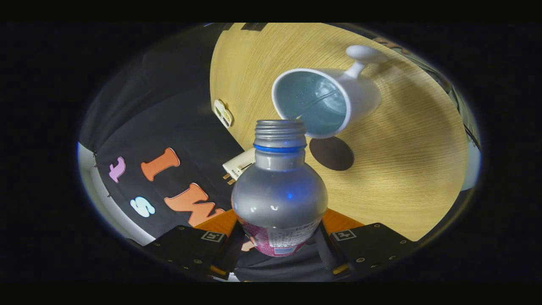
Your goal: Take the bottle from table, then pour the juice into the cup, finally place the bottle on the coaster
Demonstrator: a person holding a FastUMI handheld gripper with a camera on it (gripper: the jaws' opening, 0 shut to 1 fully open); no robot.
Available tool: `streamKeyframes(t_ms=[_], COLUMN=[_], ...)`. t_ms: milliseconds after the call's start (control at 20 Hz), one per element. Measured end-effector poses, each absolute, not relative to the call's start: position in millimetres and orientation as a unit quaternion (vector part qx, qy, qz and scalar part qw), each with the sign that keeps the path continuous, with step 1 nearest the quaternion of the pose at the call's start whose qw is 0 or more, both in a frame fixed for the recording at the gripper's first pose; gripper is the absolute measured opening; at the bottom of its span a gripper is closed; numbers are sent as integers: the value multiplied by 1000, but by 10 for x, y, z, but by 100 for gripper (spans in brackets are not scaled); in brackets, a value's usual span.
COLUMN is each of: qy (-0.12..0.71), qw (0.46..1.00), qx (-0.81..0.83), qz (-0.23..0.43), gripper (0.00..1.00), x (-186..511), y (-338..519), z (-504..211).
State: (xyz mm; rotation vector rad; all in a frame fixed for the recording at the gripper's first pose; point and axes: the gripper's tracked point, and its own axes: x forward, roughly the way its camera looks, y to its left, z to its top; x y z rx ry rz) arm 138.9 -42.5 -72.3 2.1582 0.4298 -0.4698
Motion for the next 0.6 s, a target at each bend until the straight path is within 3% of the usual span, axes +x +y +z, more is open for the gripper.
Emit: streamKeyframes(t_ms=[300, 600], qy=[169, 180], qw=[459, 564], qx=[851, 785], qz=[-189, -181], gripper=[77, 76], x=[1410, 1459], y=[-436, -444], z=[-732, -822])
